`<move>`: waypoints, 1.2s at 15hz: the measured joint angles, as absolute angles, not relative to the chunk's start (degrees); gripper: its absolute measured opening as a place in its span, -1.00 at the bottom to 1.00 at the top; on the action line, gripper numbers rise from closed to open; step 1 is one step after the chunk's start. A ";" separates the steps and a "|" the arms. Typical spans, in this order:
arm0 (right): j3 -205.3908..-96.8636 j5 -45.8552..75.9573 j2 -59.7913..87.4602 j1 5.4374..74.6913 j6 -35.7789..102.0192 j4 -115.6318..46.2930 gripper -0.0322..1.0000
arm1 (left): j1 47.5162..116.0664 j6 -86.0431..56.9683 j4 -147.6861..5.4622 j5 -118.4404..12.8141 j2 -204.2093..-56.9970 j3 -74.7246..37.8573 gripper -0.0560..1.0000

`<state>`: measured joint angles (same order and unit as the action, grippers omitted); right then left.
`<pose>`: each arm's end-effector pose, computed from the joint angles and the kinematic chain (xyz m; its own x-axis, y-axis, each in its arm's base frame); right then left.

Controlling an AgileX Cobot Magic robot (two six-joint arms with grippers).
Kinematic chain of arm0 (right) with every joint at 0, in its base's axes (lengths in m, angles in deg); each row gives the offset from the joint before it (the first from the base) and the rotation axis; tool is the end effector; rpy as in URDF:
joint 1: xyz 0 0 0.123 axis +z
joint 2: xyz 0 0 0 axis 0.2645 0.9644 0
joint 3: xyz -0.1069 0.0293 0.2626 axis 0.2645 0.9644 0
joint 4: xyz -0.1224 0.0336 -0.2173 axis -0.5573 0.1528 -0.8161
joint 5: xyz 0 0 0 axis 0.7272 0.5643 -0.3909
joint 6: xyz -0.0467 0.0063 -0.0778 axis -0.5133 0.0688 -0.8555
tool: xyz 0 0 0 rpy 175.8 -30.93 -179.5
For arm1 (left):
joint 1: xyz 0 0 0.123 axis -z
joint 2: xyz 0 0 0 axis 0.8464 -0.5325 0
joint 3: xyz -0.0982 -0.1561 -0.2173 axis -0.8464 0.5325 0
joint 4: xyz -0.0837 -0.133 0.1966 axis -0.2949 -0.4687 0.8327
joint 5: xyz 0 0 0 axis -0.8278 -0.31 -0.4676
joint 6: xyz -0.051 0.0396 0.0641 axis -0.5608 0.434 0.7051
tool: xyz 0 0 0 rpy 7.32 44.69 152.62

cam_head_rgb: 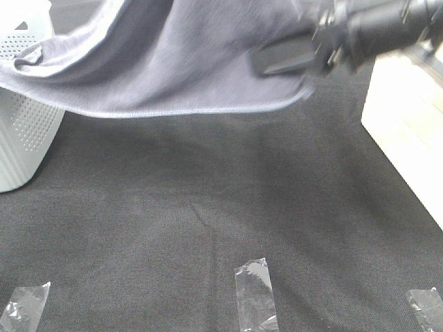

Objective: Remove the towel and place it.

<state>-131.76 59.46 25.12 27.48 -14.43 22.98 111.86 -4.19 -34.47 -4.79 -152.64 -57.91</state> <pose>0.2764 0.1277 0.3024 -0.4999 -0.3212 -0.8043 -0.8154 0.4875 0.3122 0.2305 -0.2698 0.5105 0.4089 0.8271 -0.3857 0.4851 0.1610 0.8595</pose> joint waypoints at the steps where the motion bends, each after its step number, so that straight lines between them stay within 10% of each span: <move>1: -135.60 61.17 24.43 27.48 -6.87 16.97 -0.90 | 111.86 -5.68 -34.47 -6.33 -152.64 -57.91 -0.89; 11: -178.11 69.02 29.99 27.48 22.75 -21.25 -0.90 | 100.34 -14.96 -39.97 -20.20 -153.04 -57.91 -0.89; 18: -184.13 34.19 35.32 27.48 22.69 -22.57 -0.90 | 89.57 -14.91 -43.98 -35.67 -156.08 -57.91 -0.89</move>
